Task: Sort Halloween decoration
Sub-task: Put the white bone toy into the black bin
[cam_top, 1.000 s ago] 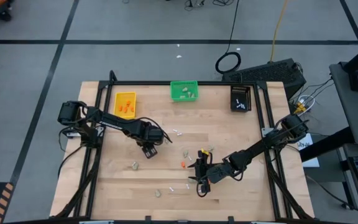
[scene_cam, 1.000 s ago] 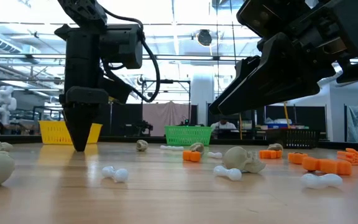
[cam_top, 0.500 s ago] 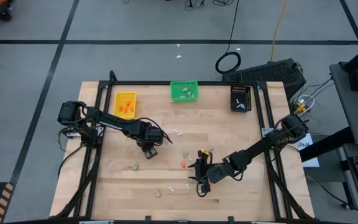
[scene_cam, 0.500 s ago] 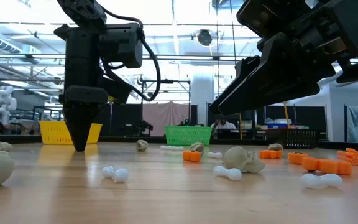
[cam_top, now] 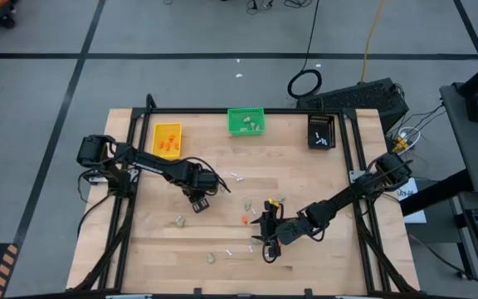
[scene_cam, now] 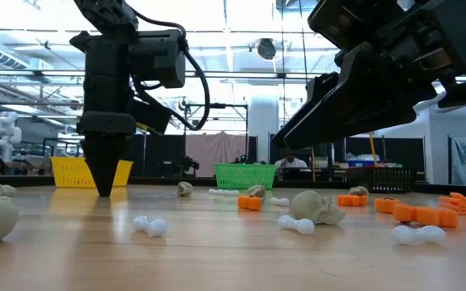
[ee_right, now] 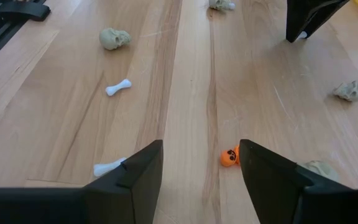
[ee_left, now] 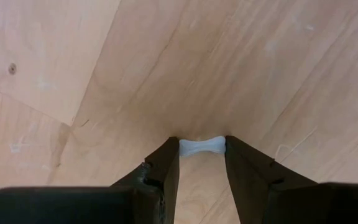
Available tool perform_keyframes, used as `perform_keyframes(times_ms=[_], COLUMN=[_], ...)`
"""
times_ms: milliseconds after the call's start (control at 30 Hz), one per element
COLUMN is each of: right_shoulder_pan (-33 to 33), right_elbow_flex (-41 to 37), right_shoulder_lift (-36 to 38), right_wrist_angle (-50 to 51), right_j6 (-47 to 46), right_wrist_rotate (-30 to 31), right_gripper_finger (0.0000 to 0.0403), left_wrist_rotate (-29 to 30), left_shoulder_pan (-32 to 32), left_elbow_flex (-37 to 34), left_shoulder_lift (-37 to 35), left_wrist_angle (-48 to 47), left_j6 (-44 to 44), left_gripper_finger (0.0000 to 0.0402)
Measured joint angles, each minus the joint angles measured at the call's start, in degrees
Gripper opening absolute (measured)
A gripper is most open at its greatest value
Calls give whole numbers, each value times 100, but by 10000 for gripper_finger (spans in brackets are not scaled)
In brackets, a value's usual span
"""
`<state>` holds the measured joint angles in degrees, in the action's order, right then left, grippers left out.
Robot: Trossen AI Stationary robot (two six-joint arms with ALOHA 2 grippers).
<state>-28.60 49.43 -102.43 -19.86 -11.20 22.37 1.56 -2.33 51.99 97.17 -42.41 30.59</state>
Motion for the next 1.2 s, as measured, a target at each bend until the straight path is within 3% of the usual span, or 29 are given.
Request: perform_keyframes(times_ms=[1200], right_shoulder_pan=[-2], right_elbow_flex=[0], right_shoulder_lift=[0], right_wrist_angle=[-1], right_j6=[-9], right_wrist_rotate=[-17], right_gripper_finger=[196], left_wrist_rotate=[103], left_shoulder_pan=[-155], left_elbow_flex=[3], left_shoulder_lift=[-85], left_wrist_angle=[10], left_j6=[-253], left_gripper_finger=[117])
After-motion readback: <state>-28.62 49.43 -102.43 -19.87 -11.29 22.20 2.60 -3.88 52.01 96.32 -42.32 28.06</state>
